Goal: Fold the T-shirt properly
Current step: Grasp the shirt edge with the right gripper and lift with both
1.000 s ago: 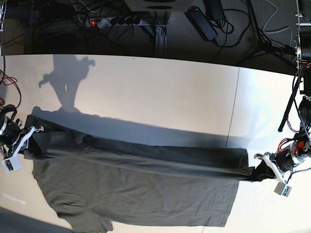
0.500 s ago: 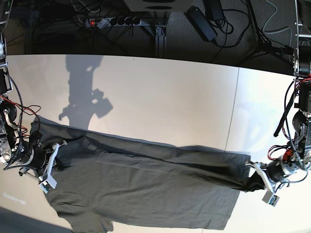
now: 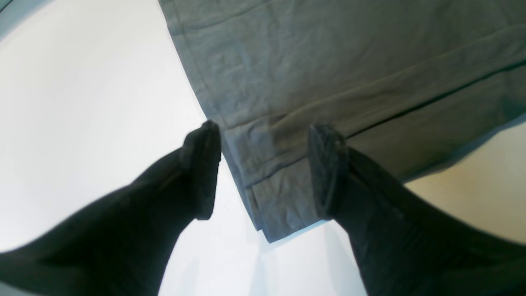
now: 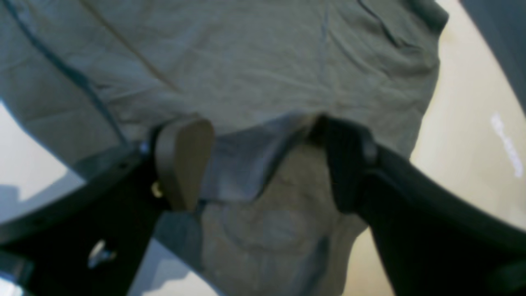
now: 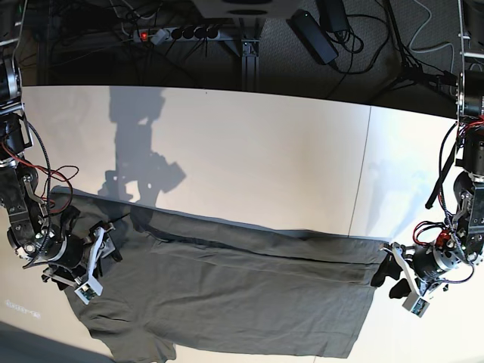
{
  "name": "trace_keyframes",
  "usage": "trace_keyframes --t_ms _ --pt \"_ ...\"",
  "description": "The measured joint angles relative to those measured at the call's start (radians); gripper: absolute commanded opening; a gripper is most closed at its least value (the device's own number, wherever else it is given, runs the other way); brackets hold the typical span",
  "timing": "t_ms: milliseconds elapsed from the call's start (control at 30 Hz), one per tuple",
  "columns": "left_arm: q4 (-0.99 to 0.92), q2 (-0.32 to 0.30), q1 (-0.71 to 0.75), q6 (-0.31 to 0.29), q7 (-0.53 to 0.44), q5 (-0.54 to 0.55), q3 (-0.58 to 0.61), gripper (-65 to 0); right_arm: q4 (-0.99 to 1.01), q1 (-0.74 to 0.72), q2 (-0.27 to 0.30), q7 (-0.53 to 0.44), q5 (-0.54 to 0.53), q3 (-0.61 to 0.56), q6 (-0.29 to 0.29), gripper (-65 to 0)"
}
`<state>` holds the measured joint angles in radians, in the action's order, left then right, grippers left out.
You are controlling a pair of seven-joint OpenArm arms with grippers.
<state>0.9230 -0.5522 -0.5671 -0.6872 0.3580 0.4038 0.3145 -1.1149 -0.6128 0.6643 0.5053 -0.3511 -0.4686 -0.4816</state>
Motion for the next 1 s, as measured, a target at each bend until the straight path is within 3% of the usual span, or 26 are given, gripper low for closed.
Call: trace_keyframes --t_ms 200,233,267,333,367,533,700,833,1000 --pt "0.022 -0.002 -0.01 0.0 0.0 0.053 0.0 -28.3 -0.002 -0.006 0.0 0.003 -0.014 0.058 0.0 -20.7" --pt "0.027 -0.001 -0.011 0.0 -0.004 0.072 0.0 -29.5 -0.002 -0.006 -0.003 -0.004 -0.016 0.071 0.0 -23.3" --pt "0.032 0.002 -0.012 0.001 -0.008 0.077 0.0 -34.6 -0.001 -0.008 -0.008 -0.011 -0.018 0.084 0.0 -30.3" --pt "0.039 0.015 -0.014 0.001 -0.008 0.079 0.0 -53.4 0.008 -0.013 -0.026 -0.014 -0.011 0.109 0.0 -56.1" --pt "0.04 0.027 -0.015 0.001 -0.008 0.078 -0.001 -62.8 0.023 -0.014 -0.039 -0.015 0.003 0.126 0.0 -65.0" --pt "0.036 0.1 -0.012 0.002 0.056 0.08 -0.001 -65.0 0.147 -0.011 -0.111 -0.019 0.006 0.242 0.003 -65.0" --pt "-0.08 0.16 -0.016 0.095 0.059 0.038 -0.001 -65.0 0.336 -0.013 -0.164 -0.023 -0.017 0.331 0.003 -65.0" --pt "-0.214 0.189 -0.013 0.118 0.049 -0.055 -0.002 -65.0 0.473 -0.011 -0.182 -0.023 -0.039 0.341 0.004 -65.0" --pt "-0.294 0.215 -0.029 0.123 0.048 -0.066 -0.006 -65.0 0.525 0.009 -0.177 -0.026 -0.111 0.347 0.006 -65.0"
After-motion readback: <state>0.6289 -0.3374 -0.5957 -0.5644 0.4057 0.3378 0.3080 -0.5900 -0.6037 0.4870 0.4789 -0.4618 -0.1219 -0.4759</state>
